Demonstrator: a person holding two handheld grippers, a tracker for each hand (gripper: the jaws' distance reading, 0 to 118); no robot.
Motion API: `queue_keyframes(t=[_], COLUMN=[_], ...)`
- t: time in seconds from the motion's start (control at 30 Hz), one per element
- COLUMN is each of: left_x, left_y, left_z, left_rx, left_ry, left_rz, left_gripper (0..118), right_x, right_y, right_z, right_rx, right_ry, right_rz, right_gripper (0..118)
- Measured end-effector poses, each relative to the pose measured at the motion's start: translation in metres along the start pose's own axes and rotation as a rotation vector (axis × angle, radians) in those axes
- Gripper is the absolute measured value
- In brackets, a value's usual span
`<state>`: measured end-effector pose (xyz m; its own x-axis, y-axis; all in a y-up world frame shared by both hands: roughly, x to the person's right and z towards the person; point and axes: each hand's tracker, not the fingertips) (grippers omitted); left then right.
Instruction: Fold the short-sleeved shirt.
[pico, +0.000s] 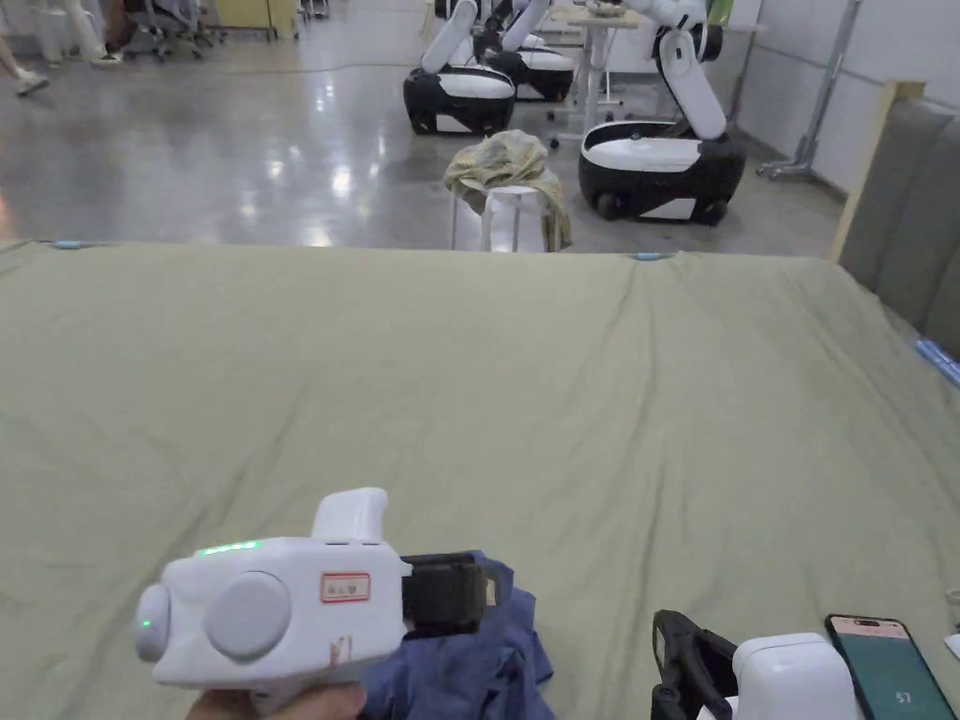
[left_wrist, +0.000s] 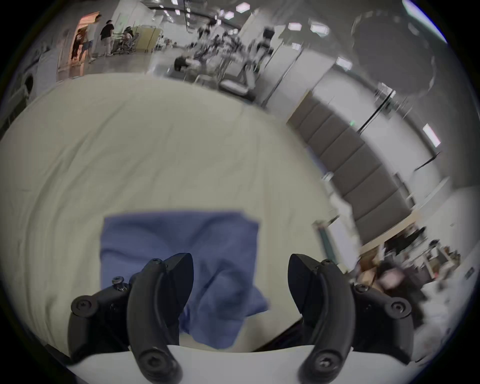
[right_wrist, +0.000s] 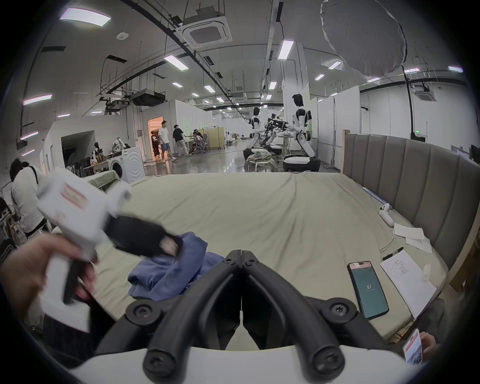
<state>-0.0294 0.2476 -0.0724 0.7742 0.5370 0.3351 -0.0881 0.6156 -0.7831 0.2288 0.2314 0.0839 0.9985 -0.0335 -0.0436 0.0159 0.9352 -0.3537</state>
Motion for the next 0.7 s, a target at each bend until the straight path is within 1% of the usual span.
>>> queue_keyframes(t=[0.03,0.1,0.13,0.17,0.2,0.27,0.33,0.4,0.47,0.5,0.53,0.6,0.63,0.7], left_x=[-0.004,-0.023,-0.03,-0.039,-0.045,-0.051,-0.045,-0.029,-0.027,-0.023,-0.023,-0.026,-0.024,-0.025], left_y=[0.007,0.02,0.021,0.02,0.014,-0.006,-0.028,-0.047,-0.053,-0.055,-0.055,-0.049,-0.045,-0.038], left_z=[0.009,0.018,0.016,0.008,-0.003,-0.026,-0.052,-0.081,-0.105,-0.116,-0.116,-0.099,-0.084,-0.043], left_rx=[0.036,0.08,0.077,0.047,-0.036,-0.107,-0.183,-0.209,-0.247,-0.244,-0.239,-0.223,-0.201,-0.119], left_ry=[0.005,0.095,0.133,0.169,0.189,0.137,0.036,-0.043,-0.115,-0.078,-0.049,-0.072,-0.091,-0.123], left_rz=[0.007,0.054,0.072,0.09,0.104,0.149,0.202,0.17,0.19,0.204,0.204,0.195,0.174,0.1], left_gripper=[76,76,75,71,58,9,9,9,9,9,9,9,9,9], right_x=[0.001,0.005,0.006,0.006,0.006,0.007,0.006,0.006,0.004,0.002,0.001,-0.003,-0.006,-0.014], right_y=[0.0,-0.002,-0.002,-0.003,-0.003,-0.003,-0.003,-0.003,-0.003,-0.003,-0.003,-0.002,0.0,0.002], right_z=[-0.001,-0.004,-0.005,-0.008,-0.008,-0.008,-0.008,-0.012,-0.015,-0.018,-0.019,-0.023,-0.027,-0.041], right_rx=[0.001,-0.001,-0.003,-0.008,-0.013,-0.013,-0.018,-0.04,-0.073,-0.097,-0.11,-0.131,-0.134,-0.151], right_ry=[-0.001,0.0,0.0,0.001,0.0,0.003,-0.001,0.007,0.014,0.021,0.025,0.044,0.064,0.134], right_rz=[-0.004,-0.027,-0.036,-0.047,-0.055,-0.063,-0.056,-0.049,-0.033,-0.019,-0.012,-0.017,-0.027,-0.064], right_gripper=[1,1,1,1,1,1,1,1,1,1,1,1,1,1])
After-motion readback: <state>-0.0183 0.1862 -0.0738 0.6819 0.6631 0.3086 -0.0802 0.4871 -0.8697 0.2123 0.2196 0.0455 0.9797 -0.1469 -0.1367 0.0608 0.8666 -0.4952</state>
